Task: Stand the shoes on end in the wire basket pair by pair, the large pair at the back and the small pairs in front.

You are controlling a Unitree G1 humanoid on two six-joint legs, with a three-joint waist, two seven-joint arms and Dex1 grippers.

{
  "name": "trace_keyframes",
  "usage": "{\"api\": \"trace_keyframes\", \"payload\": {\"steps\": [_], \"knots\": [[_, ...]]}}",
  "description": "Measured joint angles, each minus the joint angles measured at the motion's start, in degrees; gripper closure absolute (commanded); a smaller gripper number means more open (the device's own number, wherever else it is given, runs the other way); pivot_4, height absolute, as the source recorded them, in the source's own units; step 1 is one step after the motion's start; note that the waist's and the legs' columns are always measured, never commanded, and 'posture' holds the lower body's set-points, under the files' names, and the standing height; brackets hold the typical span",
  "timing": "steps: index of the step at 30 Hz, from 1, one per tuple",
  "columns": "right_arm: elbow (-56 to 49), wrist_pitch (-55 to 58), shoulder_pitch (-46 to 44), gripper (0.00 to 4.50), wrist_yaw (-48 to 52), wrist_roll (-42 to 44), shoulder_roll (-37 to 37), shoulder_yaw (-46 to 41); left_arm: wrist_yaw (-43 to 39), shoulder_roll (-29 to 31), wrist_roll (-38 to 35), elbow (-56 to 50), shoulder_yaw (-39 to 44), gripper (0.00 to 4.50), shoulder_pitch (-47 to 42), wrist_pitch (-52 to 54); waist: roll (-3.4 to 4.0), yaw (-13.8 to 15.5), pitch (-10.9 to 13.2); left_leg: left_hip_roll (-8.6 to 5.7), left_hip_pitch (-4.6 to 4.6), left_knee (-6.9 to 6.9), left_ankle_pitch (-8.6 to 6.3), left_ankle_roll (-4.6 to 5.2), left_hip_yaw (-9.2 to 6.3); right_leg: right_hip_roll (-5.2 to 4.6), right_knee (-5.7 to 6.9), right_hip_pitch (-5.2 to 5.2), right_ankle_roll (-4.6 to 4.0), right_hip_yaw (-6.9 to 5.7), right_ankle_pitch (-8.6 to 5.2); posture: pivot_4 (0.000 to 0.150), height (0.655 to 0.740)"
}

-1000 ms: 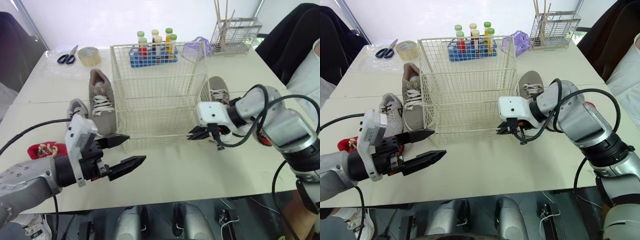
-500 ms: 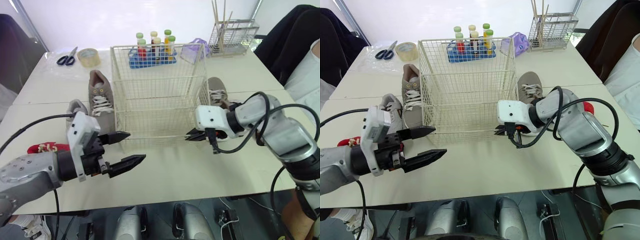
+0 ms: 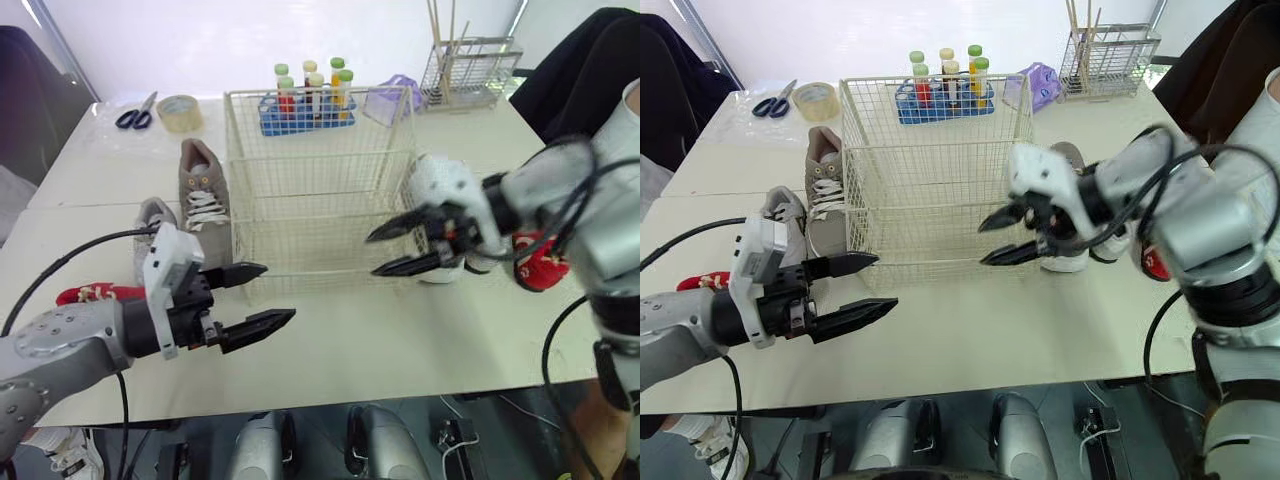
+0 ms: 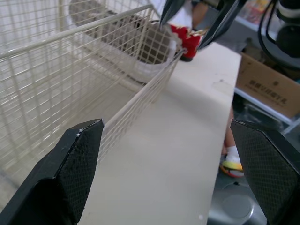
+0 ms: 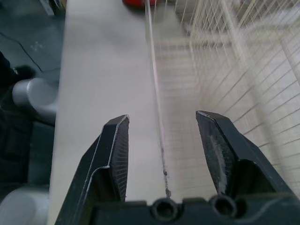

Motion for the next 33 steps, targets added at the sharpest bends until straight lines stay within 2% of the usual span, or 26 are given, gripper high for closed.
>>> {"api": "trace_keyframes", "payload": {"steps": [2, 4, 5, 7, 8, 11, 13, 15, 17, 20, 25, 33], "knots": [[5.18, 2.38, -4.45, 2.07, -2.46, 1.77, -0.05, -4.92, -1.2, -0.87, 1.1, 1.41, -2.09, 0.0, -2.62, 0.06, -0.01, 0.01, -0.01, -0.01, 0.0, 0.01, -0.01, 0.03, 0.06, -0.01, -0.01, -0.01, -0.02, 0.05, 0.0, 0.15, 0.74], [11.2, 0.46, -7.76, 1.52, -10.65, 0.97, 3.26, -11.03, -2.71, -2.26, 1.9, 2.87, -4.12, 0.0, -5.99, 0.08, -0.07, -0.01, -0.05, 0.0, 0.01, 0.02, 0.0, 0.01, 0.07, 0.01, -0.01, 0.0, -0.02, 0.05, 0.02, 0.15, 0.74], [13.59, -1.2, -7.87, 1.18, -14.11, 0.02, 3.68, -13.14, -3.3, -3.11, 1.87, 3.25, -4.73, 0.0, -7.33, 0.07, -0.11, 0.03, -0.07, 0.0, 0.01, 0.01, 0.0, 0.01, 0.07, 0.02, -0.01, 0.0, 0.0, 0.05, 0.03, 0.15, 0.74], [14.4, -4.44, -1.3, 0.06, -21.29, -2.51, 3.75, -18.76, -3.98, -5.75, 2.27, 4.98, -7.01, 0.0, -11.17, 0.2, -0.31, 0.93, -0.19, -0.01, -0.02, -0.02, 0.0, 0.02, -0.03, 0.01, -0.02, 0.1, 0.03, -0.02, 0.03, 0.15, 0.74], [13.6, -4.44, 3.21, 0.06, -25.06, -3.74, 4.74, -21.08, -4.13, -7.16, 3.19, 5.26, -8.16, 0.0, -12.64, 0.12, -0.37, 1.01, -0.22, -0.01, -0.03, 0.04, 0.0, 0.02, -0.08, 0.01, -0.02, 0.13, 0.04, -0.04, 0.03, 0.15, 0.74], [4.63, -7.47, 23.54, 0.06, -38.0, -9.72, 11.27, -27.44, -1.65, -9.79, 12.89, 5.99, -13.09, 0.0, -16.8, -1.62, -0.37, 2.09, -0.26, -0.09, -0.11, 0.01, 0.02, 0.03, 0.02, -0.02, -0.02, 0.03, 0.17, -0.01, 0.06, 0.15, 0.74], [-2.72, -7.4, 34.31, 0.06, -46.17, -11.11, 20.11, -30.87, 1.89, -13.44, 13.17, 6.24, -12.54, 0.0, -17.73, -2.15, -0.11, 2.08, -0.19, -0.05, -0.26, 0.01, 0.06, -0.01, 0.04, -0.03, 0.09, -0.18, 0.24, 0.06, 0.06, 0.15, 0.74], [-10.33, -6.6, 40.04, 0.06, -51.71, -11.01, 25.16, -32.77, 5.14, -16.64, 11.69, 5.03, -11.25, 0.0, -17.75, -2.56, 0.16, 1.72, -0.15, -0.06, -0.21, 0.0, 0.09, -0.07, 0.13, 0.0, 0.27, -0.32, 0.26, 0.24, 0.05, 0.15, 0.74], [-17.31, -5.56, 43.22, 0.06, -55.16, -10.59, 28.12, -34.57, 8.06, -18.29, 11.14, 3.08, -10.36, 0.0, -16.51, -2.86, 0.17, 1.43, -0.18, -0.04, -0.14, -0.01, 0.15, -0.16, 0.08, 0.1, 0.32, -0.28, 0.27, 0.25, 0.03, 0.15, 0.74], [-25.75, -1.84, 49.43, 0.06, -59.82, -8.47, 33.62, -36.02, 15.08, -22.5, 11.1, -1.86, -10.66, 0.0, -9.23, -3.33, 0.15, 0.65, -0.21, 0.03, 0.25, -0.02, 0.13, -0.19, -0.03, 0.14, 0.32, 0.12, 0.25, 0.27, 0.01, 0.15, 0.74], [-25.16, -1.37, 53.35, 0.06, -61.6, -7.39, 34.5, -35.24, 16.98, -21.25, 16.95, -4.45, -11.52, 0.0, -1.74, -3.3, 0.16, 0.53, -0.22, 0.02, 0.46, -0.02, -0.05, 0.2, -0.01, 0.15, 0.29, 0.24, 0.01, 0.3, -0.08, 0.15, 0.74], [-19.04, -2.99, 48.93, 0.06, -66.77, -6.44, 39.29, -29.09, 17.45, -21.16, 16.88, -7.91, -12.91, 0.0, -3.23, -2.57, 0.16, 0.5, -0.23, 0.01, 0.38, -0.04, -0.08, 0.29, -0.02, 0.15, 0.26, 0.2, 0.09, 0.35, 0.02, 0.15, 0.74]]}}
